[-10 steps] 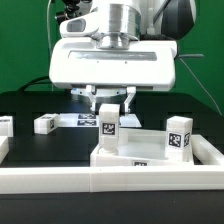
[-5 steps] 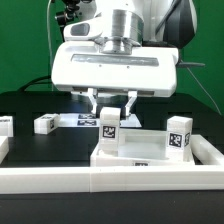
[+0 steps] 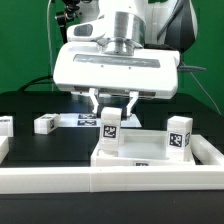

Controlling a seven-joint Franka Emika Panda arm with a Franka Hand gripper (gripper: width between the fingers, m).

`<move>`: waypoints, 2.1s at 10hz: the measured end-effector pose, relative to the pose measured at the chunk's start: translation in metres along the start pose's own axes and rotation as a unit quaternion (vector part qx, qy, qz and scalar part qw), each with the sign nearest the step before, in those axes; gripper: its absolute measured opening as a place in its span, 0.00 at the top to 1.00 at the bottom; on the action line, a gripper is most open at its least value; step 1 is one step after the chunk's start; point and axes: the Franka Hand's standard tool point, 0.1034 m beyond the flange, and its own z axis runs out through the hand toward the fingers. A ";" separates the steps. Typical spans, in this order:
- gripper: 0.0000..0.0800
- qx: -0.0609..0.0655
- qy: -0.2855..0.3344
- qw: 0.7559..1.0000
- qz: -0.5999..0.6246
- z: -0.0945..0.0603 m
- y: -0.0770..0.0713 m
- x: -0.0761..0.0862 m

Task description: Assemble square table

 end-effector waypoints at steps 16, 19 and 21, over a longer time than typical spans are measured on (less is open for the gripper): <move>0.19 0.043 -0.120 0.991 0.033 -0.003 0.009 0.012; 0.19 0.066 -0.210 0.975 0.039 -0.001 0.006 0.006; 0.19 0.074 -0.247 0.966 0.031 0.002 0.007 0.005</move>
Offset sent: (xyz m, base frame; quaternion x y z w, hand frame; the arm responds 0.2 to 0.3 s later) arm 0.0000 0.0000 0.0000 0.0000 0.0000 0.0000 1.0000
